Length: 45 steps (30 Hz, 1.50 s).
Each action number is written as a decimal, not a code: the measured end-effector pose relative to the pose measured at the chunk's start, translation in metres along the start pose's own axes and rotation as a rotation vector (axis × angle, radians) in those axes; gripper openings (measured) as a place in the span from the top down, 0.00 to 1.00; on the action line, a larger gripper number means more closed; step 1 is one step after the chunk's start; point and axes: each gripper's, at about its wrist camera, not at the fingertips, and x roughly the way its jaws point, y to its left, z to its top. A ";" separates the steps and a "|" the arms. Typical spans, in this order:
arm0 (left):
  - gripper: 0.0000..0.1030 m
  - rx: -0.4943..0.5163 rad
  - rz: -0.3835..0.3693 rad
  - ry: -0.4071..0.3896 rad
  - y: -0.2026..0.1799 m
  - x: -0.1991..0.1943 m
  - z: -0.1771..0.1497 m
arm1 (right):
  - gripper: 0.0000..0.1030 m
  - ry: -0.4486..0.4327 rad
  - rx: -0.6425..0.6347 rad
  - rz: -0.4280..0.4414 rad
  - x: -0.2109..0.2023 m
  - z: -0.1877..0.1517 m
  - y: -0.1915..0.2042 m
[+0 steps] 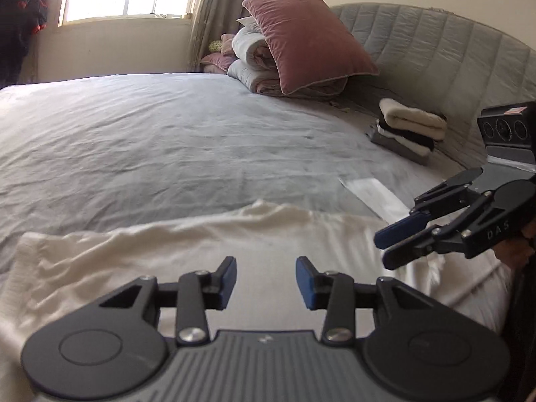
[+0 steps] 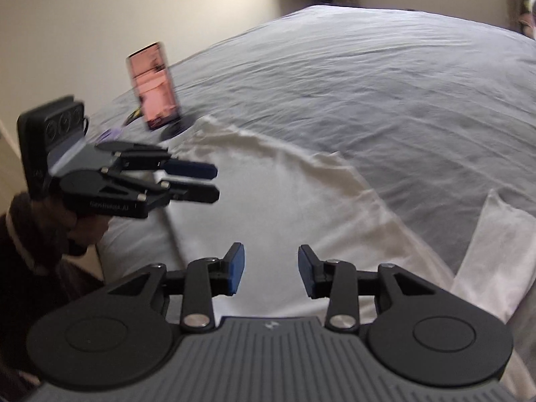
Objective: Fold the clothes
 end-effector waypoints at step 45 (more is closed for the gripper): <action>0.64 -0.094 -0.027 0.028 0.061 0.035 -0.004 | 0.93 0.011 0.578 0.298 0.112 0.063 -0.106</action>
